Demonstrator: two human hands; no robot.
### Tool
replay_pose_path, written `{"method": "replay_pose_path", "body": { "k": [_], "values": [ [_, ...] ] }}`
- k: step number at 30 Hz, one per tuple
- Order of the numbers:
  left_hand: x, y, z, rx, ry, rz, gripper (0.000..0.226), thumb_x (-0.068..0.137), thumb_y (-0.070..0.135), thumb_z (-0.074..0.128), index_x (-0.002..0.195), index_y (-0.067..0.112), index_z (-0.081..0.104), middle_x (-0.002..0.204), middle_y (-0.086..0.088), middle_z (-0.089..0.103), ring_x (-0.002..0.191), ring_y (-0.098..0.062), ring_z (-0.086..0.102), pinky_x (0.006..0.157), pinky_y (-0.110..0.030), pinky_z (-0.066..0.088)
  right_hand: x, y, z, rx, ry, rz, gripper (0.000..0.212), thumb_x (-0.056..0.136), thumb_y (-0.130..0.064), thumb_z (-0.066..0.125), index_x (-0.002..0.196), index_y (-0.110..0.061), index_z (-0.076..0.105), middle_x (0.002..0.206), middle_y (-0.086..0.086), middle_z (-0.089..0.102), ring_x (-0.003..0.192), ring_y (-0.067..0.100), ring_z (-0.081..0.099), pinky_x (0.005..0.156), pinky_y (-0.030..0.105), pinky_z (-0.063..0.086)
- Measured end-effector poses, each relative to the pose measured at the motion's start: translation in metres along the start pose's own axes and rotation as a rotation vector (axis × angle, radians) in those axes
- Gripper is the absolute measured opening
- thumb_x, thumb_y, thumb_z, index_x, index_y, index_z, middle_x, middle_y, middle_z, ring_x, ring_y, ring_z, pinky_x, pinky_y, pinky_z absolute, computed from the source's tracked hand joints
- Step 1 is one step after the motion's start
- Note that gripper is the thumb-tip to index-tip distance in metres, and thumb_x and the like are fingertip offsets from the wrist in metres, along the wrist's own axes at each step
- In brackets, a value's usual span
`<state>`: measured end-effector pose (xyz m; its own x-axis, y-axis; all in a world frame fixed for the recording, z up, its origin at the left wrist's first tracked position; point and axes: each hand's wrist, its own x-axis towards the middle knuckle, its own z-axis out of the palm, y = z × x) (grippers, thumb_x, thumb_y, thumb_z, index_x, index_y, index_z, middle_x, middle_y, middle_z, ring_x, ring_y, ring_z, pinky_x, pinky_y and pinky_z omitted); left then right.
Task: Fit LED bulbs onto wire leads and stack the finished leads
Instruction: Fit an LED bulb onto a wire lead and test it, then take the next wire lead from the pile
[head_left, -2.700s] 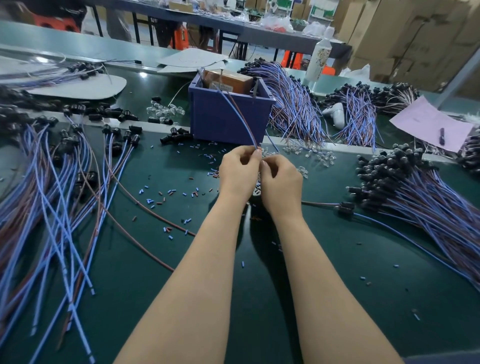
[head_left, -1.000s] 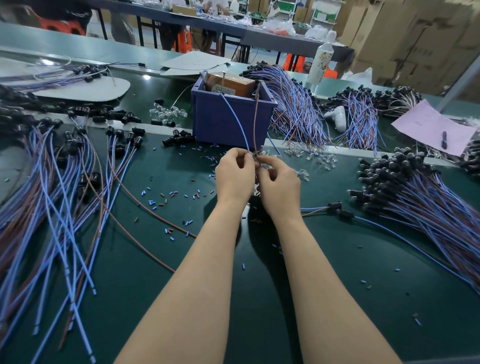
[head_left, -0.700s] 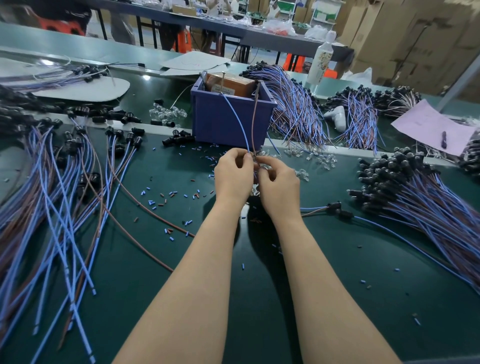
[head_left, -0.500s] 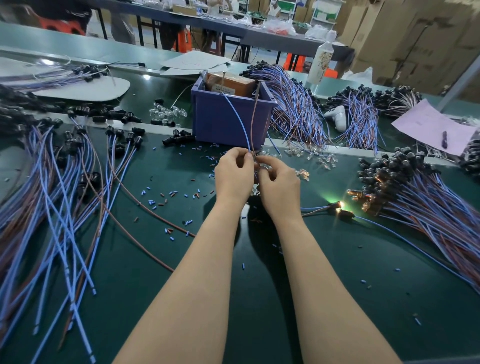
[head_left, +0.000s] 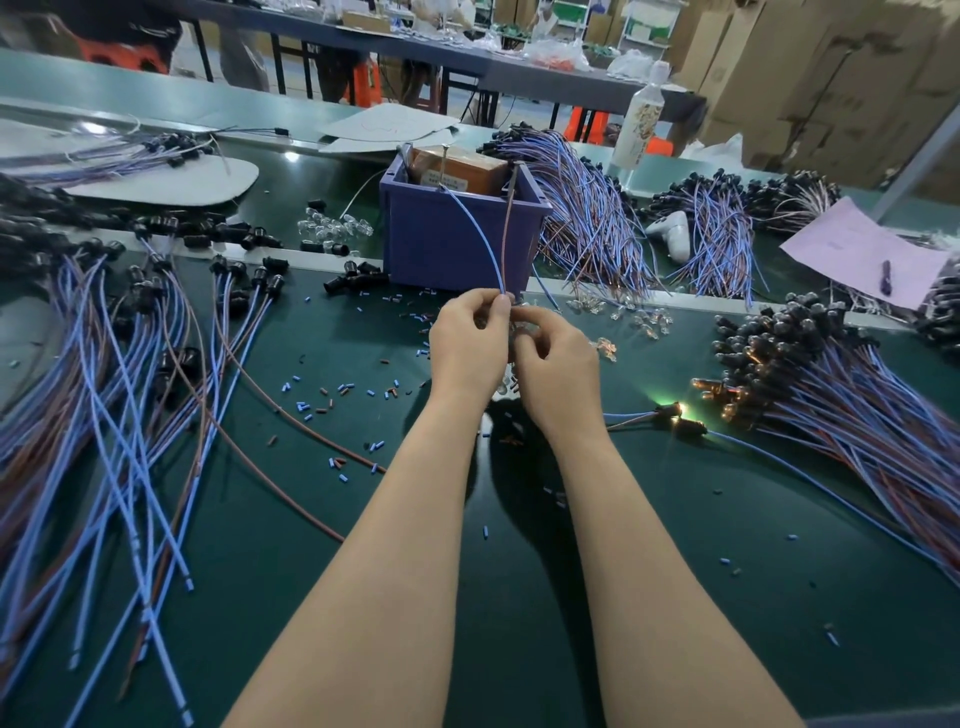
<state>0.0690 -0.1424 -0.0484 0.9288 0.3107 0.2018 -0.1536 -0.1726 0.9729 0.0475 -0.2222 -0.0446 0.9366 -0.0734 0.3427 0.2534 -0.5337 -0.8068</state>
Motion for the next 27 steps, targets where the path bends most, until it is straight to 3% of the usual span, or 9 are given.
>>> {"method": "replay_pose_path", "body": {
  "k": [4,7,10,12,14,17,20,23,27],
  "values": [
    [0.000,0.026,0.000,-0.089,-0.015,0.118,0.019,0.094,0.018,0.056,0.100,0.004,0.067,0.103,-0.017,0.065,0.089,-0.026,0.061,0.083,-0.036,0.051,0.006,-0.007,-0.018,-0.165,-0.015,-0.107,0.021,0.091,-0.017,0.054,0.106,-0.013,0.068,0.096,0.006,0.061,0.091,0.021,0.056,0.078,0.026,0.037],
    [-0.007,0.056,0.012,-0.101,-0.052,0.273,0.015,0.093,0.021,0.059,0.097,0.009,0.067,0.095,-0.014,0.066,0.075,-0.019,0.058,0.075,-0.033,0.049,0.015,-0.015,-0.042,-0.264,0.139,-0.159,0.022,0.091,-0.022,0.053,0.097,-0.010,0.069,0.083,0.004,0.051,0.079,0.021,0.047,0.067,0.026,0.029],
    [-0.020,0.080,0.030,-0.057,-0.018,0.365,0.019,0.092,0.030,0.060,0.082,0.013,0.060,0.068,0.004,0.059,0.059,-0.006,0.052,0.062,-0.020,0.044,0.017,-0.021,-0.075,-0.117,0.384,-0.194,0.026,0.095,-0.027,0.053,0.084,-0.008,0.066,0.066,-0.002,0.055,0.062,0.018,0.048,0.058,0.024,0.029],
    [-0.032,0.088,0.050,-0.024,-0.167,0.211,0.043,0.095,0.041,0.050,0.068,0.008,0.056,0.056,0.003,0.052,0.049,-0.010,0.045,0.051,-0.024,0.038,0.015,-0.019,-0.100,0.006,0.561,-0.170,0.028,0.097,-0.026,0.051,0.083,-0.005,0.065,0.065,0.000,0.058,0.059,0.014,0.053,0.058,0.023,0.038],
    [-0.047,0.092,0.076,-0.167,-0.473,-0.148,0.061,0.097,0.053,0.035,0.068,0.004,0.058,0.046,0.000,0.047,0.037,-0.013,0.037,0.041,-0.017,0.029,0.011,-0.012,-0.122,0.223,0.724,-0.107,0.027,0.098,-0.022,0.049,0.078,-0.011,0.063,0.060,-0.003,0.058,0.052,0.006,0.052,0.057,0.019,0.042],
    [-0.063,0.101,0.117,-0.639,-0.669,-0.508,0.046,0.100,0.048,0.028,0.084,0.011,0.051,0.038,0.007,0.041,0.029,-0.004,0.029,0.035,-0.010,0.021,-0.002,0.004,-0.153,0.567,0.898,0.014,0.030,0.099,-0.020,0.047,0.072,-0.018,0.060,0.049,-0.011,0.058,0.045,0.002,0.050,0.048,0.017,0.042],
    [-0.069,0.112,0.156,-0.853,-0.625,-0.491,0.027,0.103,0.023,0.034,0.084,0.012,0.050,0.041,0.009,0.044,0.032,0.000,0.034,0.033,-0.012,0.026,-0.020,0.033,-0.180,0.563,1.027,0.140,0.033,0.099,-0.023,0.048,0.067,-0.020,0.057,0.044,-0.014,0.057,0.041,0.001,0.049,0.045,0.017,0.041],
    [-0.083,0.115,0.197,-0.673,-0.620,-0.417,0.029,0.101,0.011,0.041,0.074,0.011,0.052,0.041,0.009,0.051,0.034,0.001,0.043,0.037,-0.012,0.036,-0.034,0.065,-0.201,0.587,1.111,0.331,0.036,0.098,-0.025,0.049,0.063,-0.017,0.055,0.037,-0.013,0.054,0.033,0.000,0.045,0.039,0.016,0.038],
    [-0.104,0.101,0.240,-0.479,-0.691,-0.487,0.033,0.098,0.002,0.036,0.066,0.008,0.041,0.048,-0.001,0.056,0.044,-0.011,0.054,0.050,-0.020,0.045,-0.042,0.097,-0.219,1.034,1.088,0.549,0.036,0.100,-0.023,0.045,0.067,-0.011,0.052,0.038,-0.006,0.057,0.031,0.002,0.050,0.035,0.015,0.042]
  ]
}}
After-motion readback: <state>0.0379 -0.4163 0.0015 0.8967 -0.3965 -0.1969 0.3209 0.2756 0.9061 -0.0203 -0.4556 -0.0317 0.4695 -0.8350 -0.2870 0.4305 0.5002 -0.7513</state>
